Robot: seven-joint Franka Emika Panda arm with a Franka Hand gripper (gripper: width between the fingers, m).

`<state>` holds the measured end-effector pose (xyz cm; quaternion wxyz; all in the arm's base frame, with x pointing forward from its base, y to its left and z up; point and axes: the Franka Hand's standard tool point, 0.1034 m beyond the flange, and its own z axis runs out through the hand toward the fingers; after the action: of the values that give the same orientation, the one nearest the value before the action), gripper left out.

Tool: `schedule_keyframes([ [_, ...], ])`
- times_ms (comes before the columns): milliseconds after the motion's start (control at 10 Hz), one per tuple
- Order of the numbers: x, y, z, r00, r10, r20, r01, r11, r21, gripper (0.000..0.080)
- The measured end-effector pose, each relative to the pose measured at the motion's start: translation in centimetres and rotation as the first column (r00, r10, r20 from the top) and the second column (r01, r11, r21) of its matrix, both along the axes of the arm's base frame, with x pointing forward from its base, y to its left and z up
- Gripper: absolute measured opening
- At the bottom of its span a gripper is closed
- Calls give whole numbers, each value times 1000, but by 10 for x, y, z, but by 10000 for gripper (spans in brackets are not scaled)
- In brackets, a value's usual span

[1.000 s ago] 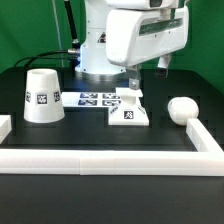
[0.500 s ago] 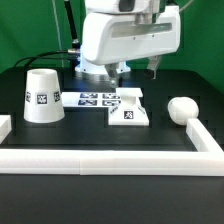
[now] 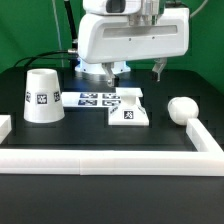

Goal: Assemble lamp

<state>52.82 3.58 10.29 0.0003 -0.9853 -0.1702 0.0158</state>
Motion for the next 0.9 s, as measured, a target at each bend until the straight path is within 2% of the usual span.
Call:
schedule_keyframes([
  [300, -19, 0, -9, 958, -287, -22, 286, 958, -7, 700],
  [600, -35, -4, -16, 953, -301, -45, 301, 954, -10, 700],
  [900, -35, -3, -16, 954, -297, -45, 297, 955, -9, 700],
])
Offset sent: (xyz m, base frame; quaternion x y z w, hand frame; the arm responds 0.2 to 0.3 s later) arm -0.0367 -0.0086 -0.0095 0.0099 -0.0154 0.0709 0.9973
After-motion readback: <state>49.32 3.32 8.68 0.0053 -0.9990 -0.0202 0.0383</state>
